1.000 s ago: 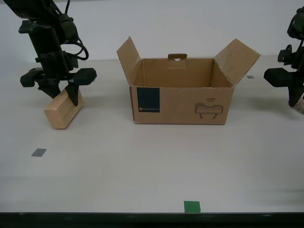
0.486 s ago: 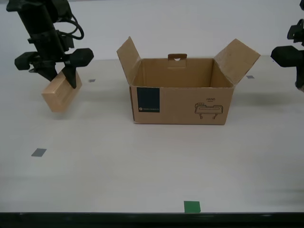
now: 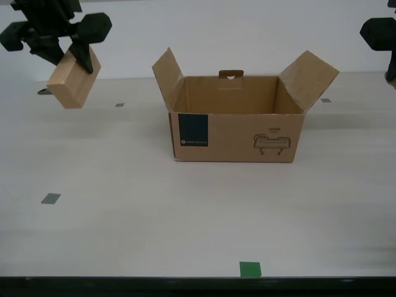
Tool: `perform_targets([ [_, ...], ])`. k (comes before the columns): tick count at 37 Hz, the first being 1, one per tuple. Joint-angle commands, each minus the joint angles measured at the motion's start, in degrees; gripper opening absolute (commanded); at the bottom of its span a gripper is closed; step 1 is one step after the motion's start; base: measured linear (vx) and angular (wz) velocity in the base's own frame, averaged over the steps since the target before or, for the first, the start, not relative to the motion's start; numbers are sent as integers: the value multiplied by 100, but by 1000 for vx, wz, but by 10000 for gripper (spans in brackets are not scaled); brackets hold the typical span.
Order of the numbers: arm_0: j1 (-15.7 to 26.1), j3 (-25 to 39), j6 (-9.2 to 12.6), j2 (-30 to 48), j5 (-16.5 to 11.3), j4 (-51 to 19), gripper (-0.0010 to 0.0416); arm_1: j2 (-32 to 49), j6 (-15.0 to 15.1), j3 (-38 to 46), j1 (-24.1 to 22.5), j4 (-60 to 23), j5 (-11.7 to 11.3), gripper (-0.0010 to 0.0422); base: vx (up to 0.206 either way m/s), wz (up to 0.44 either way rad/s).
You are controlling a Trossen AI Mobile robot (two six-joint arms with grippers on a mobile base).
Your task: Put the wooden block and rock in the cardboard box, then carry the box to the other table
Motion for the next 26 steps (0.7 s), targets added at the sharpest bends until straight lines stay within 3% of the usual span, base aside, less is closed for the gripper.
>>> perform_targets([
  [1,15,31,0,-118,-470,2,-1,-205,37,136,-15,15,96,-1,0,0],
  [3,35,57,0,-175,-754,9,-1,-278,133,256,-42,15,326,-1,0,0],
  [8,240,203,0,-304,-1305,17,-1,-363,542,610,-179,22,1152,-1,0,0],
  [15,717,442,2,-514,-1873,92,-1,-350,715,885,-634,201,1305,-1,0,0],
  [17,844,533,2,-542,-1989,90,-1,-350,763,861,-769,352,1486,-1,0,0],
  [22,1113,743,2,-555,-2334,197,-1,-350,763,855,-1097,890,2404,-1,0,0],
  [26,1255,833,13,-555,-2555,378,-1,-350,754,855,-1368,1440,2485,-1,0,0],
])
